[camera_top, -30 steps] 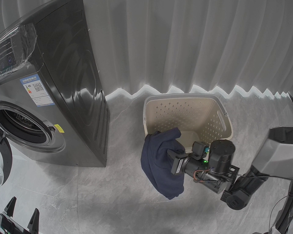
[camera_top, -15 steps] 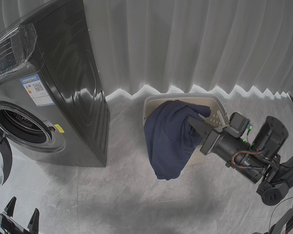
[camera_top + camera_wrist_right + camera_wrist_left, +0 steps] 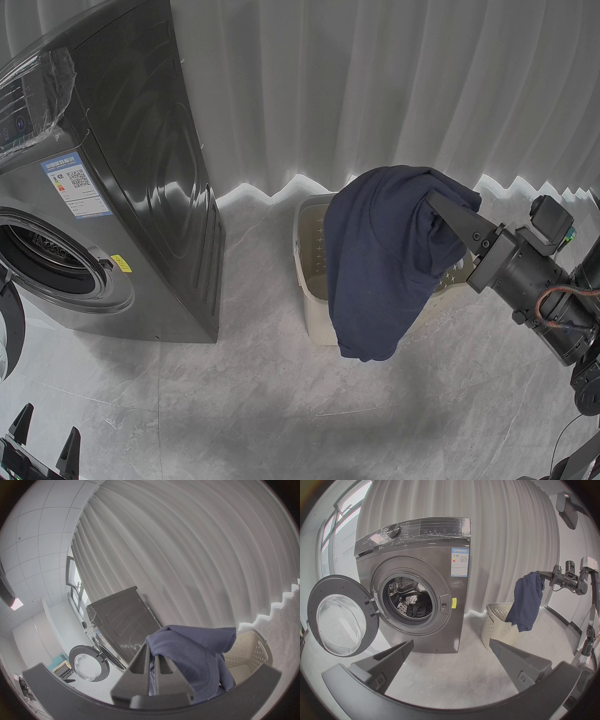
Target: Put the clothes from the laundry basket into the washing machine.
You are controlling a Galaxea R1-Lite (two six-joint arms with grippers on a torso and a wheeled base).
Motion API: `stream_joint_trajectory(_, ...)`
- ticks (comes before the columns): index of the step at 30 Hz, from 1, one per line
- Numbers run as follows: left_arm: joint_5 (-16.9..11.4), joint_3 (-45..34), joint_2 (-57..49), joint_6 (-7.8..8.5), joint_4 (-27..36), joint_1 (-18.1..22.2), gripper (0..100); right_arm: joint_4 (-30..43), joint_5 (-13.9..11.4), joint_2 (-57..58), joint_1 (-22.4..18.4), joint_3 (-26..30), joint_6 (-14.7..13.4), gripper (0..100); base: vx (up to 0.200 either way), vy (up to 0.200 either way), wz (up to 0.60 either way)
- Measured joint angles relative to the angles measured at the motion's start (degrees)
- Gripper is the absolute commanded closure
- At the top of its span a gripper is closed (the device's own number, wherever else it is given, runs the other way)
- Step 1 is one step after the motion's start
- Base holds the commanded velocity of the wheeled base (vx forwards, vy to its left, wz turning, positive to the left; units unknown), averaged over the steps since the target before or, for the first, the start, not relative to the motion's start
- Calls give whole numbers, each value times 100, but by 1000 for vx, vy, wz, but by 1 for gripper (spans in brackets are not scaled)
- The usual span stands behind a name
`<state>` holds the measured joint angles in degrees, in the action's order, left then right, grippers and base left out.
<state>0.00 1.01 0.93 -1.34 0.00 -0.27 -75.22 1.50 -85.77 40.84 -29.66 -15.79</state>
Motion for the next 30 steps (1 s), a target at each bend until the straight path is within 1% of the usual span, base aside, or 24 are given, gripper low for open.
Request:
stream_joint_trajectory(2,0,0,0,-7,0,0,0,-18,0,35,9,1,6,100,0,0,0)
stream_joint_trajectory(17,0,0,0,-5,0,0,0,-13,-6,110,26,39,44,100,-200,0,0)
stream_joint_trajectory(21,0,0,0,-5,0,0,0,-5,5,110,26,78,62,100,0,0,0)
stream_joint_trajectory(26,0,0,0,-5,2,0,0,24,90,101,12,111,129,100,0,0,0)
stream_joint_trajectory(27,0,0,0,-5,2,-4,0,26,126,96,15,113,151,100,0,200,0)
stream_joint_trajectory(30,0,0,0,-5,2,-4,0,82,347,88,6,113,172,100,0,200,0)
